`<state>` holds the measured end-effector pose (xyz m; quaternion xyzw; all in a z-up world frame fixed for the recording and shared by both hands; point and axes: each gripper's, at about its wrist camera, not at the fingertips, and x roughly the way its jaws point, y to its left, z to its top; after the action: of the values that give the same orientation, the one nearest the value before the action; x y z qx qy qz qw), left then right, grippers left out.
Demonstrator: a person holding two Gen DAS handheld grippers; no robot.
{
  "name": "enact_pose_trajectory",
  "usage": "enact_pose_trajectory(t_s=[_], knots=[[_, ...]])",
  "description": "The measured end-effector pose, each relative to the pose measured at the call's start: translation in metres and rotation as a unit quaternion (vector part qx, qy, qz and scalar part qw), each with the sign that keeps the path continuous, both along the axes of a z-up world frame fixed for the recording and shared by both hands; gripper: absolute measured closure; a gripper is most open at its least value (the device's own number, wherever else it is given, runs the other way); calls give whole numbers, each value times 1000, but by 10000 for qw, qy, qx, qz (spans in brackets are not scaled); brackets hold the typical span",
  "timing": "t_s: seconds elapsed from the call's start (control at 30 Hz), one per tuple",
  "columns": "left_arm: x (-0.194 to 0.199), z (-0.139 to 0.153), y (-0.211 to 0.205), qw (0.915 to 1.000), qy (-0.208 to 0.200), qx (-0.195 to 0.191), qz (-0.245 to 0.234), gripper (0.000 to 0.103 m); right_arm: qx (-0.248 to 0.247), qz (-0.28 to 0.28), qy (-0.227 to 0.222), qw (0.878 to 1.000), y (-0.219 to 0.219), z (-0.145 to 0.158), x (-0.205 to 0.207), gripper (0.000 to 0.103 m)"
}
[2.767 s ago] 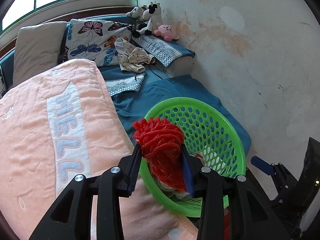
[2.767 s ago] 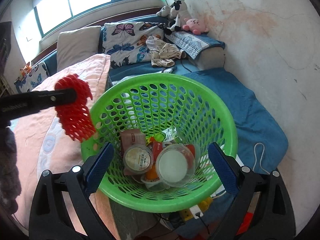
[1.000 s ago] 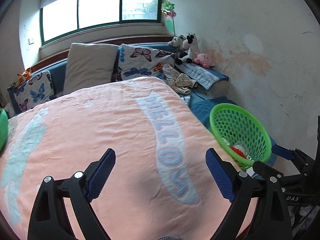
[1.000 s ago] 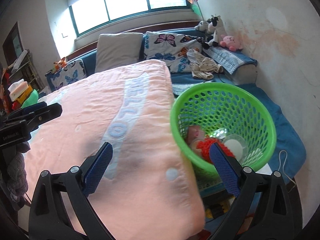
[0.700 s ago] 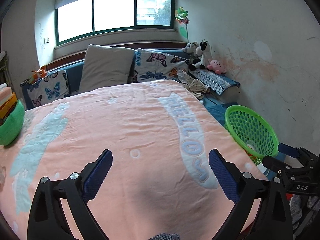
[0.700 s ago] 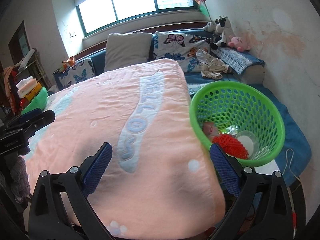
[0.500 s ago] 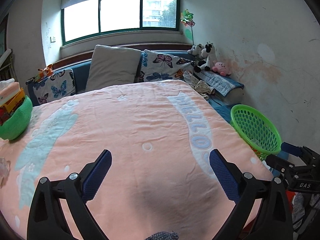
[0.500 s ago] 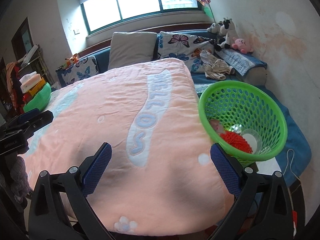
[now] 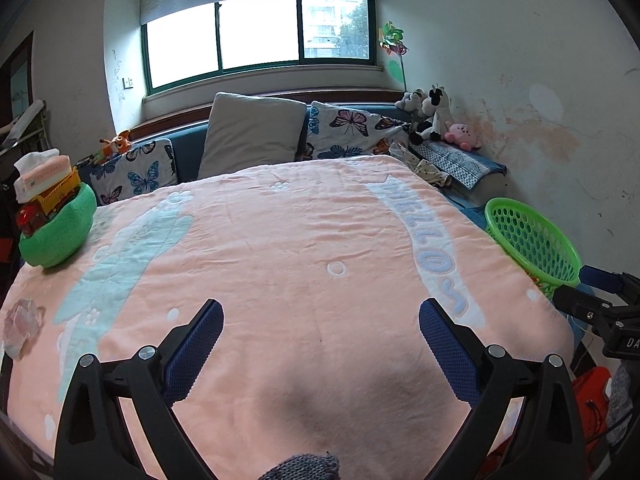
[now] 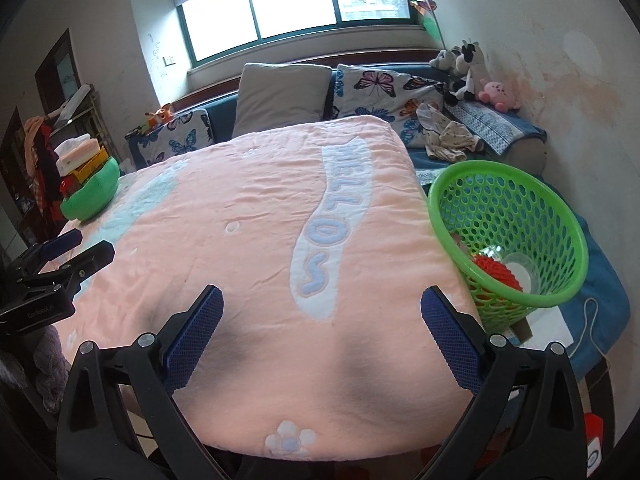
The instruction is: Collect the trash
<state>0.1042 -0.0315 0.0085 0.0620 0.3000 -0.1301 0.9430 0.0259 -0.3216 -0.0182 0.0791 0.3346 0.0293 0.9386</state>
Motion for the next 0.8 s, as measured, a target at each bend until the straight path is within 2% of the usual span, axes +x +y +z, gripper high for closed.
enact_pose_trajectory(t_s=[0.8], knots=[[-8, -8, 24, 9996, 116, -79, 239, 8, -149, 255, -30, 9996, 18, -2, 0, 5]])
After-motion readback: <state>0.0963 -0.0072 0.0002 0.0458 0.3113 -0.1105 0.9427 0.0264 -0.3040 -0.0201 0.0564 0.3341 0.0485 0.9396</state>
